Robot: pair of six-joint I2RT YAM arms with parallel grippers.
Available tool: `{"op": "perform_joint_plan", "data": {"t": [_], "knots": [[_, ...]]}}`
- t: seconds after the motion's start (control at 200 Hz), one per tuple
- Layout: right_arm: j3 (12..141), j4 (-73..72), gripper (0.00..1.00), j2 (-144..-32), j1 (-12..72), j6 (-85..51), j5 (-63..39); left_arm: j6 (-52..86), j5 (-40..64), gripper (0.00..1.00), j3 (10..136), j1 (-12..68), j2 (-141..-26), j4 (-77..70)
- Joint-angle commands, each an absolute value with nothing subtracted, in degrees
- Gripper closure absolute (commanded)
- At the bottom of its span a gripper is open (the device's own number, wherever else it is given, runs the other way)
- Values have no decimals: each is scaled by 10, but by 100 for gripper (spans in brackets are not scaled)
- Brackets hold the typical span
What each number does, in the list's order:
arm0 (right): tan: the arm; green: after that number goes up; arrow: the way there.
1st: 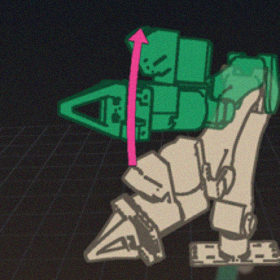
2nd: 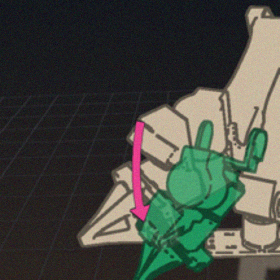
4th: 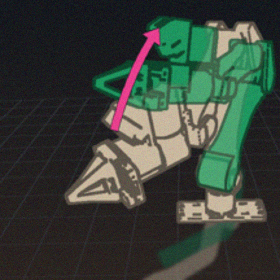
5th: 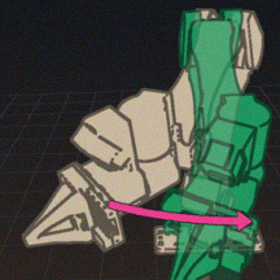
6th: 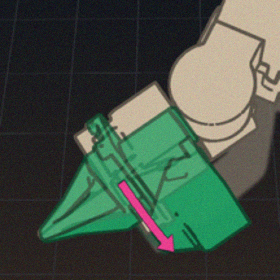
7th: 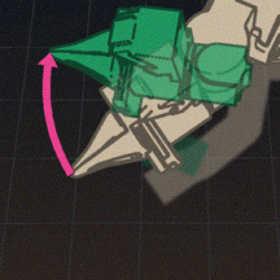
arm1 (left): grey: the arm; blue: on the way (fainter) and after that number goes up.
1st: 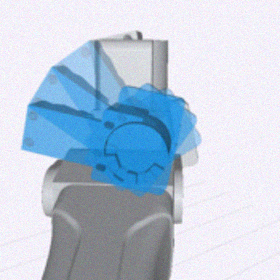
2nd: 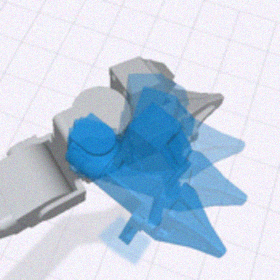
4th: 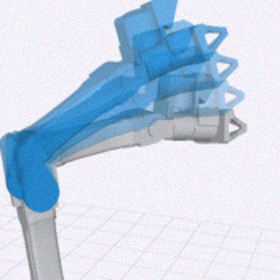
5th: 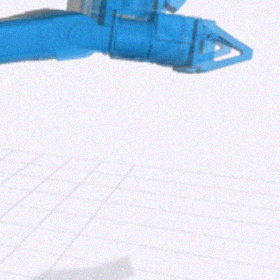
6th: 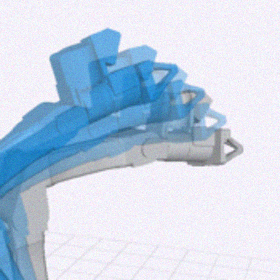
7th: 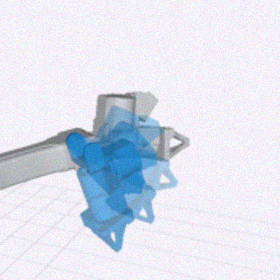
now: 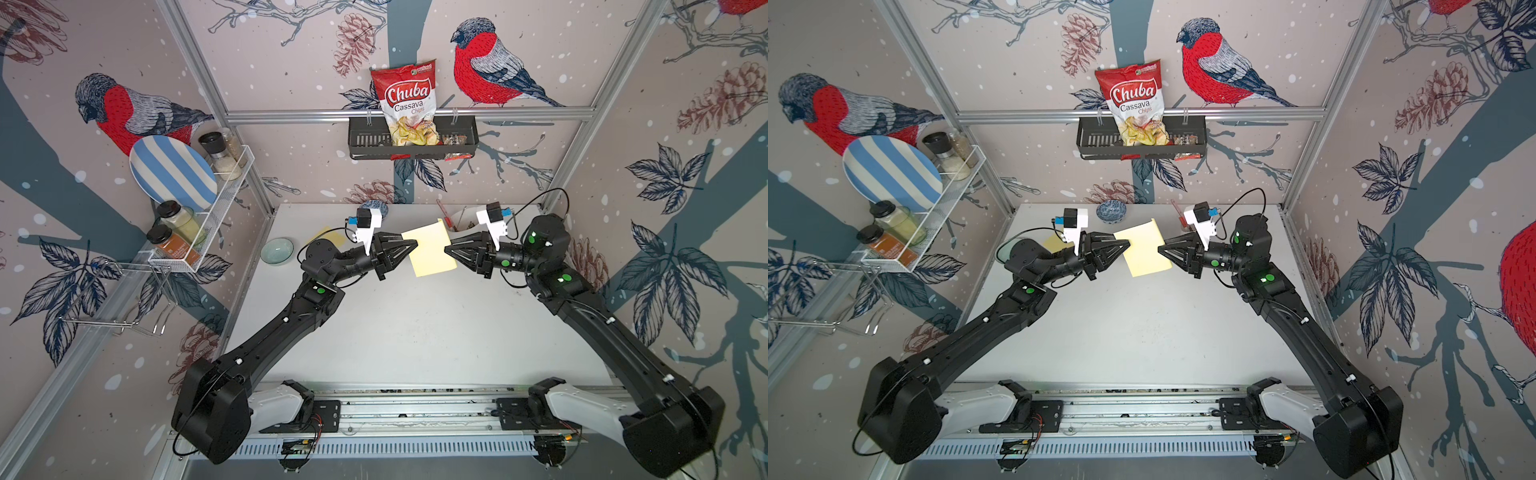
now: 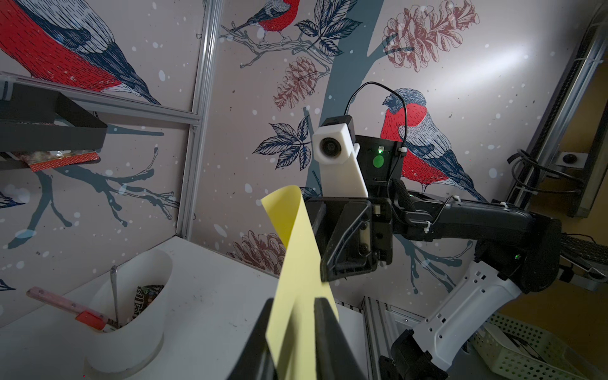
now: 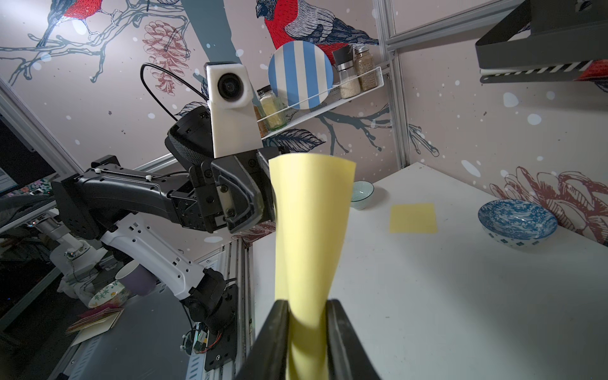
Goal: Fold the square paper along the opposite sides
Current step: Pick up the paper from the center of the board.
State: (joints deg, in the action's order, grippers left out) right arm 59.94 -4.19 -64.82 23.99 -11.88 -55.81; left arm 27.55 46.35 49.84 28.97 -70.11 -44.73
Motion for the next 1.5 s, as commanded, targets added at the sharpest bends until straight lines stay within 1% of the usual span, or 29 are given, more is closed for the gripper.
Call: {"op": "perform_joint_plan", "data": {"t": [0.0,0.255,0.515,0.82,0.88,0.92,1.041,1.086,1.111,1.151,1.196,1.266,1.296,1.421,1.496], "knots": [[602,-64,75,-649,243,-120,-554,286,469,80,496,288,-700,-485],[603,-67,74,-649,248,-121,-552,295,475,81,496,287,-708,-496],[603,-67,74,-650,248,-121,-549,299,475,90,496,287,-710,-500],[604,-67,74,-648,248,-120,-544,301,476,93,492,285,-708,-504],[604,-68,74,-648,248,-121,-544,303,477,96,492,285,-709,-504],[604,-69,74,-649,249,-121,-544,303,477,100,492,285,-708,-504],[603,-68,74,-648,248,-122,-544,306,478,100,492,285,-709,-507],[603,-66,71,-648,249,-120,-543,308,476,100,492,284,-708,-509],[603,-64,67,-648,249,-118,-542,309,475,100,492,283,-707,-509],[603,-60,59,-647,250,-117,-534,309,475,100,492,283,-706,-508],[603,-54,47,-646,250,-115,-520,309,478,100,497,282,-705,-503],[604,-46,38,-639,247,-115,-480,300,491,100,514,281,-707,-476],[603,-44,32,-635,244,-119,-453,292,496,100,523,281,-708,-458],[600,-46,27,-608,203,-147,-362,243,517,100,568,281,-705,-356],[586,-72,26,-590,158,-182,-360,209,531,100,594,281,-701,-291]]}}
